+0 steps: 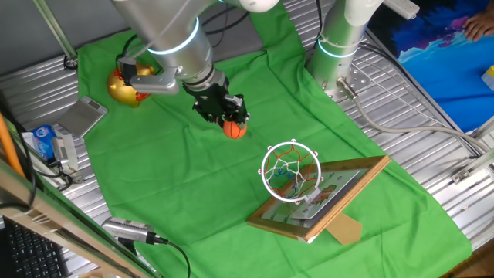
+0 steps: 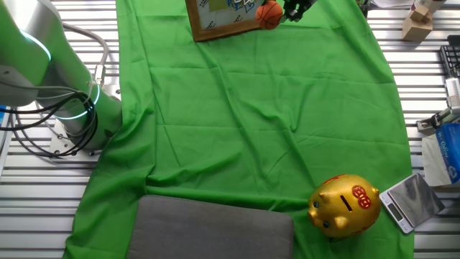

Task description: Grab a basketball, release it and shoot it into the basket

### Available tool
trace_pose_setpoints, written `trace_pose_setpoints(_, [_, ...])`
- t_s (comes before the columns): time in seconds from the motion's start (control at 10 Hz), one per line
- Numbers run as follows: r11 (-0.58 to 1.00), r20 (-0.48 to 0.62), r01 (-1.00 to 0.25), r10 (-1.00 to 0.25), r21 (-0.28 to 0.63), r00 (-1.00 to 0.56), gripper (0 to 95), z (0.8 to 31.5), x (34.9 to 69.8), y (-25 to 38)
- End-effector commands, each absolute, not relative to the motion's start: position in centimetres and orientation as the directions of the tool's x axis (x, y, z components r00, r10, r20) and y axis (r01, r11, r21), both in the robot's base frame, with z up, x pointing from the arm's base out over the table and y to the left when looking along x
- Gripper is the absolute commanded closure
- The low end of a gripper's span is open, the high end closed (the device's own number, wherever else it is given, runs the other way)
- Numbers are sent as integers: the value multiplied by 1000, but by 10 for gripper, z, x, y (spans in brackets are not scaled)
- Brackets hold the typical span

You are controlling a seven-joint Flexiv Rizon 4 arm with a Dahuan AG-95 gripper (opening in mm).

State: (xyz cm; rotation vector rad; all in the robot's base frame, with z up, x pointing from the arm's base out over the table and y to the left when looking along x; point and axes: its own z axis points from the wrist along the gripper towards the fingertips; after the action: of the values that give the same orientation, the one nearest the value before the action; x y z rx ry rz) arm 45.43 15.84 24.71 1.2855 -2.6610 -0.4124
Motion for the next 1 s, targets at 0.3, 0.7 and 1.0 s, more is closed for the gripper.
trace_pose_setpoints(0.3, [573, -4, -756, -796, 316, -605, 950, 247, 455, 159])
trace_pose_setpoints(0.7, [556, -6, -768, -809, 318, -588, 950, 247, 455, 159])
trace_pose_setpoints(1.0, [551, -33, -757, -801, 352, -598, 950, 252, 441, 160])
